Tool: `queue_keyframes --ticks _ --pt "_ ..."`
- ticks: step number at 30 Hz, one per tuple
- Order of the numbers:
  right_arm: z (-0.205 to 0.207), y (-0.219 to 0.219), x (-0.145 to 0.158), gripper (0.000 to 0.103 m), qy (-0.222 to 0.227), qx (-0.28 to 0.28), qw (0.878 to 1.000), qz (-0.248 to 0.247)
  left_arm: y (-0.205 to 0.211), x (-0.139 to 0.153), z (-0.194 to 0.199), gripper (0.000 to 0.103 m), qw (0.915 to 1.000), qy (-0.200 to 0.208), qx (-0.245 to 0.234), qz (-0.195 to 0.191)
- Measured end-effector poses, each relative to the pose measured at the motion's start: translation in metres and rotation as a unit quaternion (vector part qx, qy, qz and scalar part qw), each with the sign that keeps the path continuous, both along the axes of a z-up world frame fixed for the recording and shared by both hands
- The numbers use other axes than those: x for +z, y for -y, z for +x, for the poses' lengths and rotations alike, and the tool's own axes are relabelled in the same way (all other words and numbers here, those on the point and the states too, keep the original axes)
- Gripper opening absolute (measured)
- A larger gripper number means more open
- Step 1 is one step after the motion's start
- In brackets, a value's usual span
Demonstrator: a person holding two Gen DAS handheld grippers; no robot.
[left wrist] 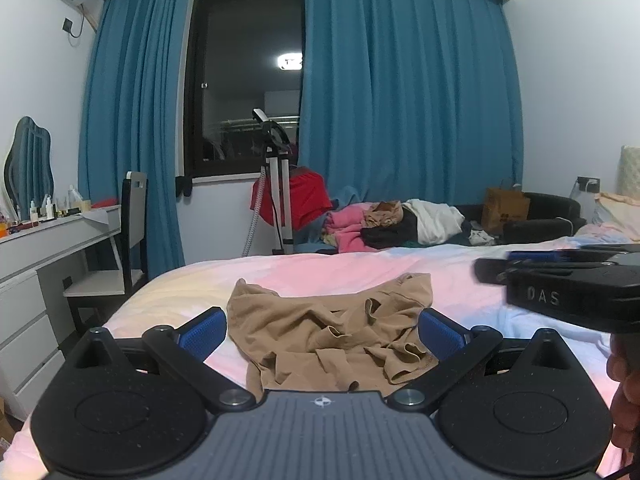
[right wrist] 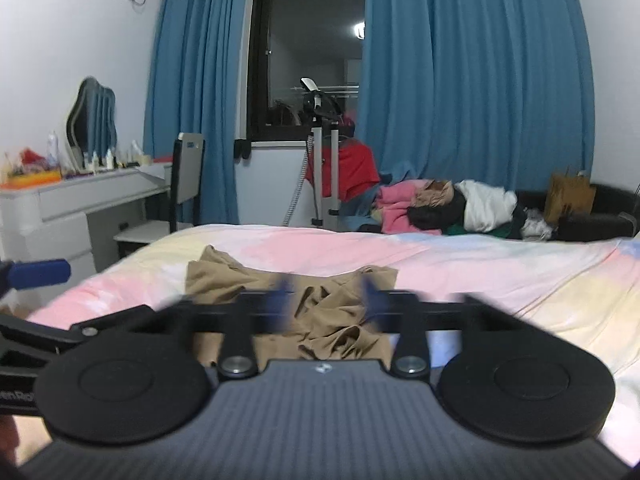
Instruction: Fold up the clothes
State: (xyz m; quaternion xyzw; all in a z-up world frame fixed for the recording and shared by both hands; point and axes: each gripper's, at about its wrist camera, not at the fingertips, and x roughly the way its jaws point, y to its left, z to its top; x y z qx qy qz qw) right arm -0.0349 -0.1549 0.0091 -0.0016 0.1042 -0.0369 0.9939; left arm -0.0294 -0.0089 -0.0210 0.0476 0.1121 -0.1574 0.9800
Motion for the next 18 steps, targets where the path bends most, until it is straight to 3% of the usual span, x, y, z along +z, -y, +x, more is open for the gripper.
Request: queue_keyframes --ticks 4,6,7,8,14,18 --pt "0.005 0.003 -0.002 0.012 -0.012 0.011 1.0 0.014 -0.001 -0.001 0.002 0.103 0.9999 -0.011 0.001 -0.003" --pt "0.009 0.007 -0.003 0.025 -0.029 0.005 0.999 0.022 -0.002 -0.001 0.003 0.103 0.9999 -0.015 0.002 -0.007" --pt "0.012 0.01 -0.004 0.06 -0.038 -0.002 0.999 0.027 -0.003 -0.002 0.003 0.103 0.9998 -0.017 0.002 -0.008" --pt "0.014 0.012 -0.005 0.103 -0.041 -0.012 0.999 0.032 -0.003 -0.002 0.004 0.103 0.9998 -0.018 0.004 -0.009" --pt "0.013 0.014 -0.008 0.103 -0.035 -0.035 0.998 0.042 -0.004 -0.002 0.005 0.103 0.9989 -0.044 0.003 -0.014" --pt "0.008 0.01 -0.01 0.103 -0.014 -0.031 0.999 0.017 -0.007 -0.006 0.01 0.103 0.9937 -0.107 -0.003 -0.034"
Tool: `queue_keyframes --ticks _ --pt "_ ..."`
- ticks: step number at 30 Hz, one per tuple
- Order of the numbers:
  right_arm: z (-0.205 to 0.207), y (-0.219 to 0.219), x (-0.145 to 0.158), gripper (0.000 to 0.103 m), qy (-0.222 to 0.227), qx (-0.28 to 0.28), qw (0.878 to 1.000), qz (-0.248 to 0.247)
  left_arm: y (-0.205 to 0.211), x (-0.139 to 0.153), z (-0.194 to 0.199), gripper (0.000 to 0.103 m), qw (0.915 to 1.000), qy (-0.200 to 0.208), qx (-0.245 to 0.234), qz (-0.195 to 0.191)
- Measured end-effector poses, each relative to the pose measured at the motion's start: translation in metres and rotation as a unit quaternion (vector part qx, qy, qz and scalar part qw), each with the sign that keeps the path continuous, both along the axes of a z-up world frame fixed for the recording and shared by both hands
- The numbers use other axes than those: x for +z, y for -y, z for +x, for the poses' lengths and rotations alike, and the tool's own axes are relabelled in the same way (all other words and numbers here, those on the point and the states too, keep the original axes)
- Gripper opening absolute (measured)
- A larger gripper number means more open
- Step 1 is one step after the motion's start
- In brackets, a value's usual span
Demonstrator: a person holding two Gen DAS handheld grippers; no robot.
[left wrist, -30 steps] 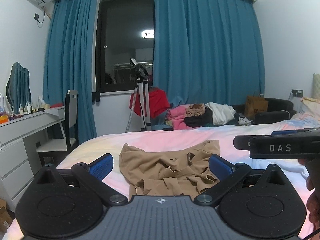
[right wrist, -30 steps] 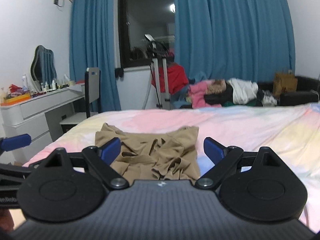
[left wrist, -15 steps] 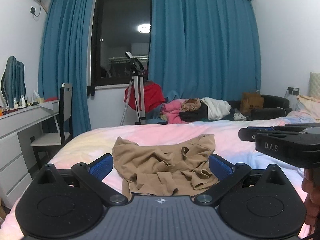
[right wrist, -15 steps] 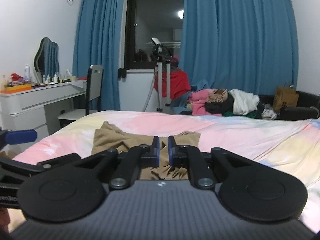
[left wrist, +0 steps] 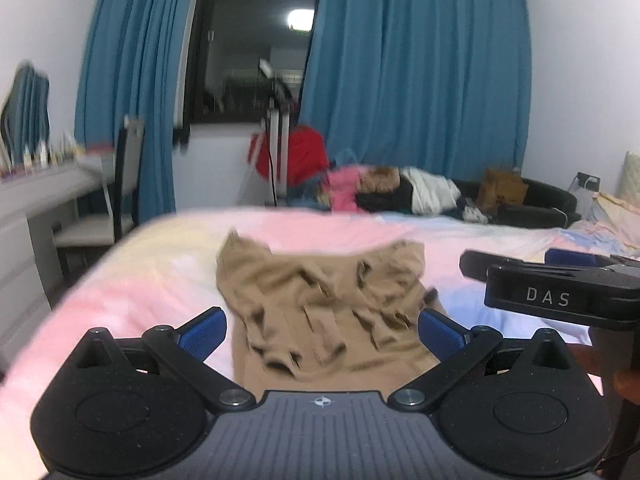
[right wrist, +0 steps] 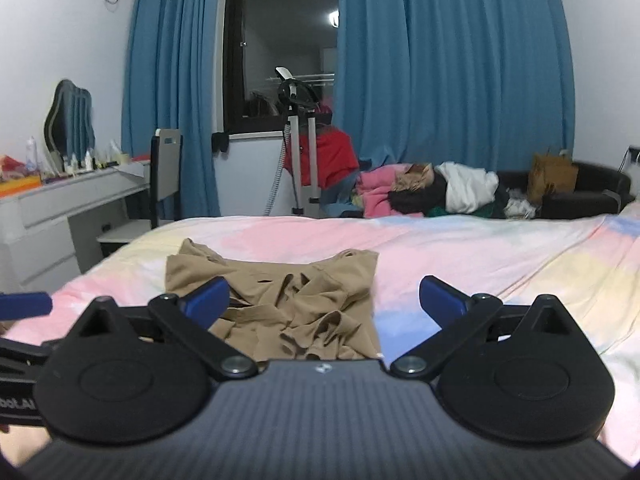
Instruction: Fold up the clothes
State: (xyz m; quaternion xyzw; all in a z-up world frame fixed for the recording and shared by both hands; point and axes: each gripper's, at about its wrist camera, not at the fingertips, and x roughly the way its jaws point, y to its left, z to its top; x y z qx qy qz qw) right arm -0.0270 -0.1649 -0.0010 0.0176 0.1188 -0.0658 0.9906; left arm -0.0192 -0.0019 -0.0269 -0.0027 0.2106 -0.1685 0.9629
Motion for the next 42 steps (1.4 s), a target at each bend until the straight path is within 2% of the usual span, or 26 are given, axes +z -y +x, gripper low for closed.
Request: queue_keyframes --ticks 3,5,7,9,10,11,14,17,18,19,20,22,23,25,27,29,31,34,37,39,40,42 --pt "-0.004 -0.001 -0.001 0.103 -0.003 0.008 1.0 -0.003 -0.007 -0.007 0.008 0.103 0.9978 -0.061 0.006 -0.025" --pt "-0.005 -0.003 -0.002 0.103 -0.011 0.014 1.0 -0.005 -0.014 -0.014 0.016 0.103 0.9934 -0.103 0.016 -0.047" --pt "-0.005 -0.004 -0.005 0.103 -0.031 0.013 0.999 -0.007 -0.024 -0.021 0.026 0.101 0.9856 -0.148 0.027 -0.078" --pt "-0.004 -0.004 -0.007 0.103 -0.053 0.012 0.998 0.008 -0.035 -0.028 0.035 0.1 0.9733 -0.194 0.04 -0.116" --pt "-0.003 -0.002 -0.008 0.103 -0.063 0.017 0.998 0.025 -0.041 -0.032 0.038 0.1 0.9643 -0.222 0.046 -0.137" --pt "-0.003 0.002 -0.008 0.103 -0.071 0.02 0.996 0.047 -0.048 -0.038 0.043 0.099 0.9514 -0.254 0.053 -0.165" --pt "-0.005 0.023 -0.014 0.102 -0.103 0.01 0.982 0.159 -0.067 -0.063 0.051 0.097 0.903 -0.343 0.065 -0.25" --pt "-0.006 0.044 -0.035 0.099 -0.152 0.021 0.941 0.301 -0.075 -0.087 0.059 0.089 0.8625 -0.4 0.066 -0.303" --pt "-0.005 0.048 -0.044 0.097 -0.169 0.02 0.928 0.332 -0.077 -0.093 0.062 0.089 0.8521 -0.411 0.066 -0.317" --pt "-0.002 0.052 -0.053 0.094 -0.188 0.015 0.915 0.356 -0.078 -0.096 0.064 0.089 0.8481 -0.412 0.069 -0.327" --pt "0.0 0.054 -0.06 0.087 -0.203 0.009 0.904 0.377 -0.08 -0.099 0.067 0.088 0.8465 -0.407 0.071 -0.335" --pt "0.007 0.064 -0.08 0.078 -0.226 -0.004 0.87 0.438 -0.083 -0.101 0.072 0.078 0.8471 -0.391 0.08 -0.35" --pt "0.01 0.068 -0.088 0.076 -0.231 -0.014 0.858 0.459 -0.085 -0.102 0.074 0.066 0.8483 -0.383 0.089 -0.354" --pt "0.014 0.076 -0.104 0.074 -0.237 -0.031 0.834 0.497 -0.089 -0.105 0.079 0.056 0.8495 -0.371 0.106 -0.36" --pt "0.013 0.081 -0.109 0.074 -0.227 -0.04 0.822 0.521 -0.091 -0.107 0.083 0.028 0.8487 -0.363 0.112 -0.368" --pt "0.012 0.083 -0.109 0.074 -0.217 -0.045 0.819 0.529 -0.092 -0.107 0.083 0.015 0.8514 -0.356 0.115 -0.367" --pt "0.006 0.08 -0.107 0.075 -0.209 -0.038 0.815 0.539 -0.093 -0.104 0.081 0.011 0.8533 -0.344 0.112 -0.375" --pt "-0.002 0.077 -0.105 0.075 -0.203 0.0 0.797 0.569 -0.096 -0.093 0.074 0.009 0.856 -0.313 0.098 -0.4" --pt "0.001 0.068 -0.109 0.08 -0.217 0.038 0.767 0.602 -0.099 -0.082 0.072 0.007 0.8532 -0.283 0.078 -0.431" --pt "0.01 0.063 -0.118 0.08 -0.239 0.058 0.738 0.629 -0.098 -0.077 0.073 0.007 0.8549 -0.27 0.076 -0.437" --pt "0.014 0.061 -0.122 0.08 -0.249 0.063 0.727 0.636 -0.097 -0.075 0.074 0.007 0.8541 -0.266 0.076 -0.44" --pt "0.015 0.06 -0.125 0.08 -0.256 0.058 0.722 0.64 -0.099 -0.075 0.074 0.007 0.8495 -0.266 0.078 -0.449"
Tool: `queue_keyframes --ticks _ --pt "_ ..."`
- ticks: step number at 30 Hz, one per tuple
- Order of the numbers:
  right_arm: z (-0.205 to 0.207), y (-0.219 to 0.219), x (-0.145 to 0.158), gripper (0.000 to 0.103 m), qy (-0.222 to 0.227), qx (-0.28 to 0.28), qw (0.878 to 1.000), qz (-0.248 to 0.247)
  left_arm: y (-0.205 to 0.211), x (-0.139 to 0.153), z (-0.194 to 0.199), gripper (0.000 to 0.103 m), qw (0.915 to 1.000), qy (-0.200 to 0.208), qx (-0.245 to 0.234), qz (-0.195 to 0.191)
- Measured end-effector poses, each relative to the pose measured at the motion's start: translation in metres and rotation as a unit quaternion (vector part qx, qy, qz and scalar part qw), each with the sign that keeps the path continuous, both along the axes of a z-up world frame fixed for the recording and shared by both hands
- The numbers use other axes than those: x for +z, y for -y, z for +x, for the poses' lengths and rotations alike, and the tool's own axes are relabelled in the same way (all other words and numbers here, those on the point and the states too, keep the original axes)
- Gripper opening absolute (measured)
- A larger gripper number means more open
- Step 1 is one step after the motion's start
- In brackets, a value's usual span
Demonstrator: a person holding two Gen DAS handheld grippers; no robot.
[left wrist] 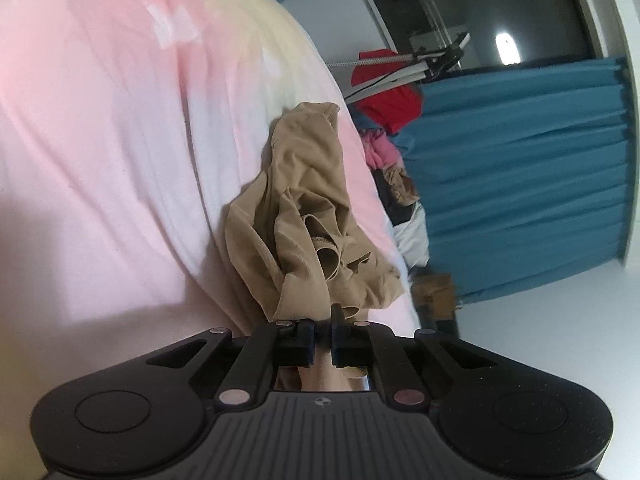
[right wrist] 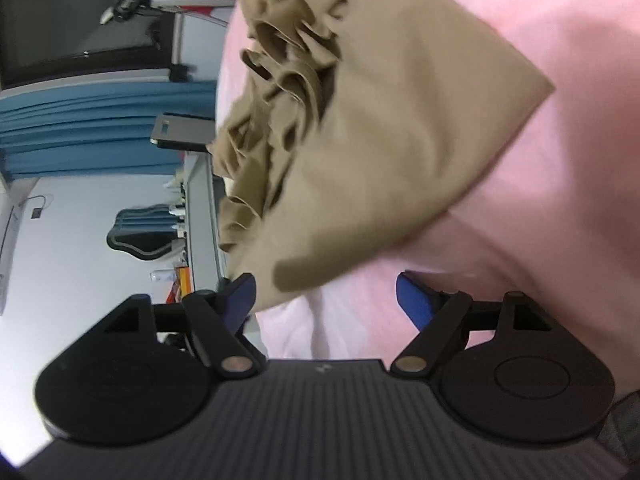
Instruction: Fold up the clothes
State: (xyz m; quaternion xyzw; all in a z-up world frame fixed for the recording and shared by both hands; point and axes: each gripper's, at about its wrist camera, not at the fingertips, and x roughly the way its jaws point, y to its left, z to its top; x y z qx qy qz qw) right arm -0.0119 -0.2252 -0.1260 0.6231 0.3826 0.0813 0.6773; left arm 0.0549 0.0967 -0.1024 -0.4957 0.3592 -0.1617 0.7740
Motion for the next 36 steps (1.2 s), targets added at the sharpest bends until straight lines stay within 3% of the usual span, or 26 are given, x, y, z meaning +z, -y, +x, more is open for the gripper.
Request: queue_keyframes --ticks 2,6,7,8,10,14,17,23,27,29,32,36 --pt "-0.001 0.005 -0.002 0.078 -0.005 -0.017 1.0 0.003 -0.002 0.001 -0.002 0.007 1.0 0.0 0.004 -0.003" --pt "-0.017 0.029 0.006 0.073 0.005 -0.115 0.993 -0.035 -0.006 0.008 -0.009 0.006 0.9998 0.017 0.009 -0.005" --pt "-0.02 0.034 0.009 0.063 0.011 -0.135 0.99 -0.049 -0.007 0.011 -0.01 0.006 0.9997 0.023 0.009 -0.005" --pt "-0.02 0.038 0.012 0.039 0.017 -0.146 0.987 -0.058 -0.008 0.013 -0.012 0.006 0.9996 0.029 0.007 -0.003" --pt "-0.018 0.039 0.018 0.009 0.031 -0.144 0.986 -0.075 -0.007 0.018 -0.012 0.006 0.9992 0.04 0.005 0.002" --pt "-0.025 0.035 0.049 0.008 0.097 -0.143 0.977 -0.127 -0.008 0.029 -0.016 0.006 0.9979 0.063 0.007 0.01" --pt "-0.04 0.032 0.077 0.007 0.143 -0.148 0.969 -0.134 -0.013 0.047 -0.03 0.006 0.9959 0.09 0.013 0.0" --pt "-0.094 0.028 0.134 0.007 0.198 -0.142 0.957 -0.157 -0.023 0.099 -0.091 0.006 0.9898 0.141 0.014 0.0" --pt "-0.137 0.026 0.158 0.007 0.204 -0.132 0.957 -0.158 -0.027 0.117 -0.139 0.006 0.9904 0.134 0.031 0.01" --pt "-0.135 0.025 0.166 0.007 0.198 -0.133 0.957 -0.167 -0.024 0.121 -0.143 0.006 0.9913 0.124 0.043 0.012" --pt "-0.109 0.02 0.17 0.007 0.178 -0.141 0.958 -0.177 -0.017 0.125 -0.117 0.006 0.9915 0.114 0.059 0.024" --pt "-0.044 0.02 0.152 0.007 0.118 -0.151 0.967 -0.167 -0.011 0.119 -0.057 0.006 0.9942 0.064 0.072 0.046"
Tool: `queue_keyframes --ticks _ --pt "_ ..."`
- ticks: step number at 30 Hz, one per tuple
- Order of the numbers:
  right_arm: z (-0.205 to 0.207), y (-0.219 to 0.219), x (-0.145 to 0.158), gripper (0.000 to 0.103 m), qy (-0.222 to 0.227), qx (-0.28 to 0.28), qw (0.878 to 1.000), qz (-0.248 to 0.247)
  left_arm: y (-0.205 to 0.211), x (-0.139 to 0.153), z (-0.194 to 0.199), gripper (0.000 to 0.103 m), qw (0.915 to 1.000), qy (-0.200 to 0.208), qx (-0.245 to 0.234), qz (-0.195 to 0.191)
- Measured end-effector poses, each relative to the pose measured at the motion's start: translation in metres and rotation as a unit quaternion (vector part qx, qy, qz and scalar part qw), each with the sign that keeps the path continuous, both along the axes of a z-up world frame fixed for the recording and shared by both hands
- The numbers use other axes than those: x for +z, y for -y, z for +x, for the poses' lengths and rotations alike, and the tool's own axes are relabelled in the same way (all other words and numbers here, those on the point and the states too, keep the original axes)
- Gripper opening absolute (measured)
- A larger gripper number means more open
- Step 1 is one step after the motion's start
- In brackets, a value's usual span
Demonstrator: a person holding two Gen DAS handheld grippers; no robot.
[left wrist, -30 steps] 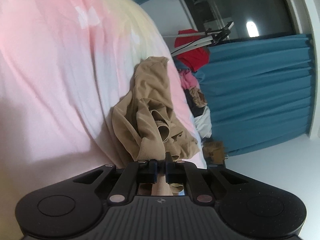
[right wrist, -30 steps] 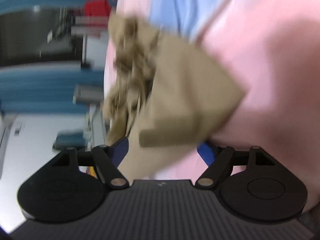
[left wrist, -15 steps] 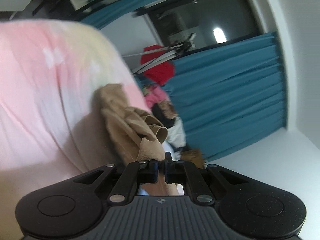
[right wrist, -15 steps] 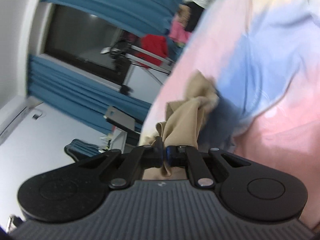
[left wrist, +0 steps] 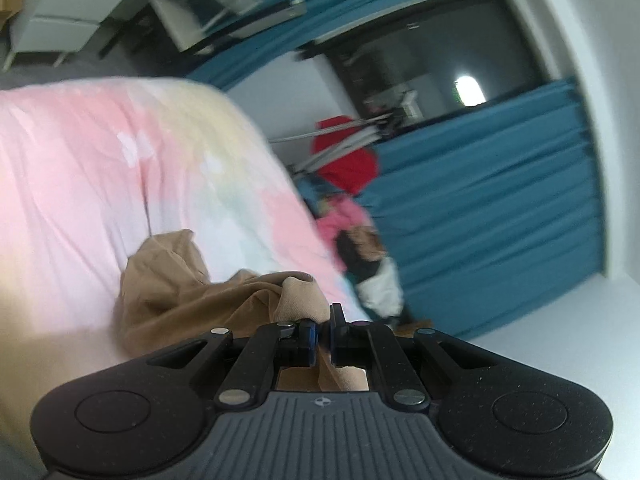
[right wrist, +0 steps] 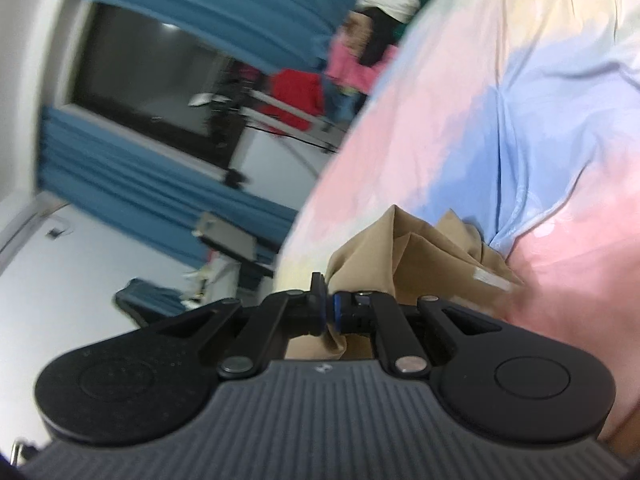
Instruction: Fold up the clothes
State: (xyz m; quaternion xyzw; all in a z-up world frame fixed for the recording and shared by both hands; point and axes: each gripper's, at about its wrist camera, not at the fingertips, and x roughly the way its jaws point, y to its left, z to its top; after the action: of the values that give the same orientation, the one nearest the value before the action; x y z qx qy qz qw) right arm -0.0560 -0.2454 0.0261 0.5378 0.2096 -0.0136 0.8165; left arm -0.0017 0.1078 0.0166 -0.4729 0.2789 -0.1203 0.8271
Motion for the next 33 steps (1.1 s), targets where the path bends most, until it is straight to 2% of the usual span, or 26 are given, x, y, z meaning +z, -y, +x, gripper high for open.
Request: queue_keyframes --ticks 3,6,11,13,18,19,20,21,22,24,25,26,27,28,29,31,33 --pt "0.045 0.001 -0.017 0.007 -0.035 0.0 0.999 -0.005 0.004 -0.014 0.045 0.007 0.9992 -0.029 -0.002 0.027" --pt "0.08 0.005 -0.048 0.008 -0.077 -0.001 0.997 -0.004 0.01 -0.038 0.084 0.007 0.9967 -0.046 -0.018 0.064" --pt "0.112 0.012 -0.103 0.008 -0.128 0.01 0.992 0.007 0.02 -0.082 0.127 0.008 0.9909 -0.066 -0.038 0.111" --pt "0.119 0.014 -0.113 0.008 -0.145 0.015 0.989 0.007 0.023 -0.091 0.137 0.008 0.9888 -0.073 -0.048 0.121" --pt "0.13 0.013 -0.114 0.009 -0.145 0.035 0.989 -0.018 0.033 -0.094 0.145 0.01 0.9823 -0.056 -0.063 0.168" --pt "0.13 0.012 -0.113 0.009 -0.143 0.039 0.989 -0.023 0.035 -0.093 0.144 0.011 0.9805 -0.051 -0.066 0.178" --pt "0.13 0.012 -0.112 0.01 -0.14 0.042 0.989 -0.028 0.037 -0.091 0.143 0.018 0.9788 -0.046 -0.07 0.187" --pt "0.128 0.012 -0.111 0.01 -0.135 0.047 0.989 -0.032 0.039 -0.088 0.141 0.03 0.9774 -0.039 -0.075 0.194" --pt "0.126 0.011 -0.109 0.012 -0.13 0.051 0.99 -0.036 0.042 -0.085 0.137 0.038 0.976 -0.029 -0.079 0.201" --pt "0.122 0.01 -0.103 0.035 -0.114 0.061 0.991 -0.045 0.049 -0.074 0.129 0.06 0.971 -0.002 -0.083 0.224" --pt "0.119 0.008 -0.098 0.06 -0.097 0.066 0.992 -0.049 0.053 -0.068 0.123 0.065 0.9673 0.015 -0.083 0.239" --pt "0.116 0.007 -0.089 0.086 -0.079 0.07 0.993 -0.056 0.058 -0.062 0.118 0.078 0.9634 0.03 -0.084 0.253" --pt "0.112 0.004 -0.079 0.097 -0.063 0.072 0.993 -0.075 0.062 -0.056 0.111 0.091 0.959 0.045 -0.085 0.267" --pt "0.108 -0.001 -0.069 0.103 -0.047 0.073 0.992 -0.095 0.065 -0.05 0.104 0.096 0.9544 0.063 -0.083 0.28" --pt "0.104 -0.005 -0.058 0.103 -0.034 0.07 0.989 -0.127 0.068 -0.045 0.097 0.103 0.9494 0.081 -0.081 0.292" --pt "0.096 -0.016 -0.039 0.103 -0.002 0.066 0.978 -0.196 0.073 -0.037 0.086 0.103 0.9387 0.112 -0.079 0.316" --pt "0.092 -0.025 -0.03 0.103 0.016 0.071 0.965 -0.25 0.079 -0.036 0.083 0.103 0.9273 0.118 -0.089 0.344"
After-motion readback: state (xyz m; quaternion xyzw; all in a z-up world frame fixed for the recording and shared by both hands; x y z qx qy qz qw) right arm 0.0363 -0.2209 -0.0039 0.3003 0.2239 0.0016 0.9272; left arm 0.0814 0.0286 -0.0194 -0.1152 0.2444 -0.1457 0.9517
